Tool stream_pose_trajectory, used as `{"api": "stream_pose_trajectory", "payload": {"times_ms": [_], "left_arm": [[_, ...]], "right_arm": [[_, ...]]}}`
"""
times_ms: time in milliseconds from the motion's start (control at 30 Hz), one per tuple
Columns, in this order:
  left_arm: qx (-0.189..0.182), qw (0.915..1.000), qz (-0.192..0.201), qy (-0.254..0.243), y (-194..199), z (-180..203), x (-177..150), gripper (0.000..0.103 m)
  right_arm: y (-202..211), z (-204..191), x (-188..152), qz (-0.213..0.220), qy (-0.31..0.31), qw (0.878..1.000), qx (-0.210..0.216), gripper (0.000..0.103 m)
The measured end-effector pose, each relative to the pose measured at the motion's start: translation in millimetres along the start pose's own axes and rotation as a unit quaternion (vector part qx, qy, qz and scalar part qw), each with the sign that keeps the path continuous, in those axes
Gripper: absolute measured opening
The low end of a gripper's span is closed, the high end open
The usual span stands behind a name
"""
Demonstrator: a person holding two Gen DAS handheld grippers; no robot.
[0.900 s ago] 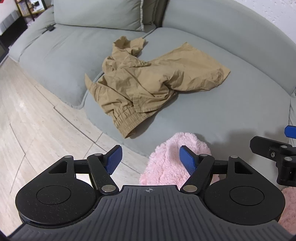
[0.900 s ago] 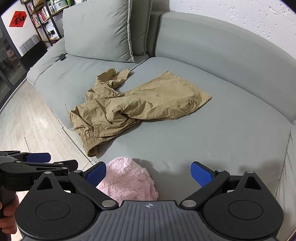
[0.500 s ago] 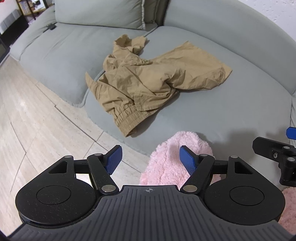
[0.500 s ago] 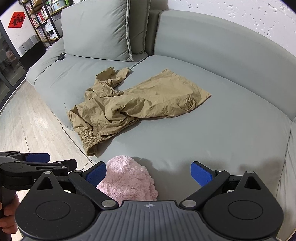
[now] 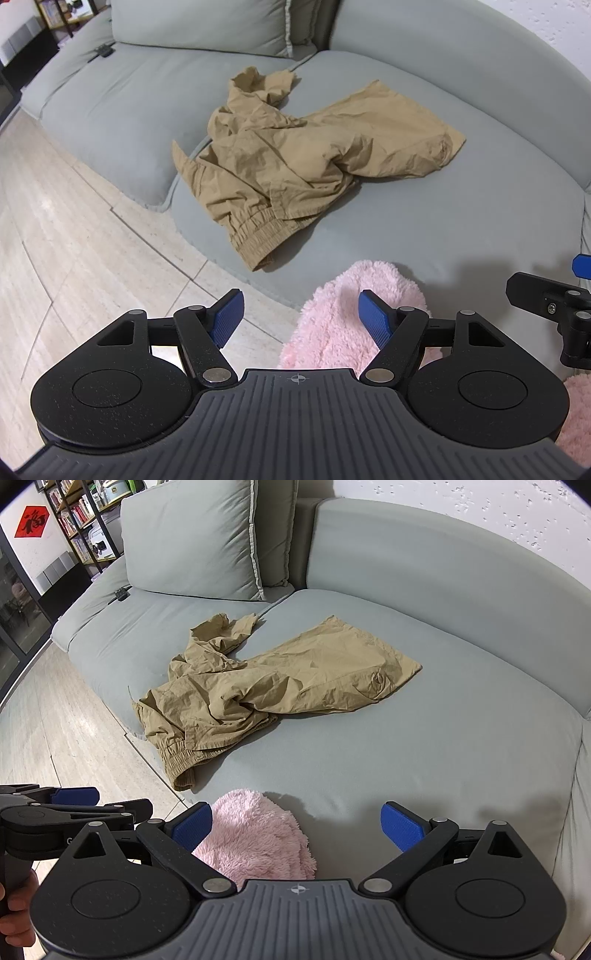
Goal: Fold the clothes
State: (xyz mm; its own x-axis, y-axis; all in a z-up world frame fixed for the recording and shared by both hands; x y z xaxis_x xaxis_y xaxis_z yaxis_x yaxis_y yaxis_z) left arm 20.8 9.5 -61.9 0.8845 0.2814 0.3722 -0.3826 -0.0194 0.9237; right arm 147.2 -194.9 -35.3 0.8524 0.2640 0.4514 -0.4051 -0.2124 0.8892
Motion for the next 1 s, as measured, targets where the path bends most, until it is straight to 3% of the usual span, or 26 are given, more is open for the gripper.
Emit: {"api": "stream_pose_trajectory", "payload": {"times_ms": [1000], "left_arm": [[0.012,0.9999,-0.005,0.007,-5.6,-7.1,-2.6,0.074]], "right_arm": [[-6.4,-1.5,1.7,-0.010,0.001,1.000,0.004,0.098]]}}
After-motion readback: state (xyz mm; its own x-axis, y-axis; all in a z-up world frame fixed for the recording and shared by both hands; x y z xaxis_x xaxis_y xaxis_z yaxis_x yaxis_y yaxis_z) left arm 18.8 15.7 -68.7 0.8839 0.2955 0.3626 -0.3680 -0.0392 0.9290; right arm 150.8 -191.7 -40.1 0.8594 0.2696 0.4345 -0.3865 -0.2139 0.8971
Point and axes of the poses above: each gripper's, at about its wrist camera, not at the fingertips, and y roughly against the way its jaws point, z to its right, x to its top, the point moved 6 cm from there along -y, roughly the way its jaws point, and after that the axes turned 15 degrees about y, right-handed, at the moved point
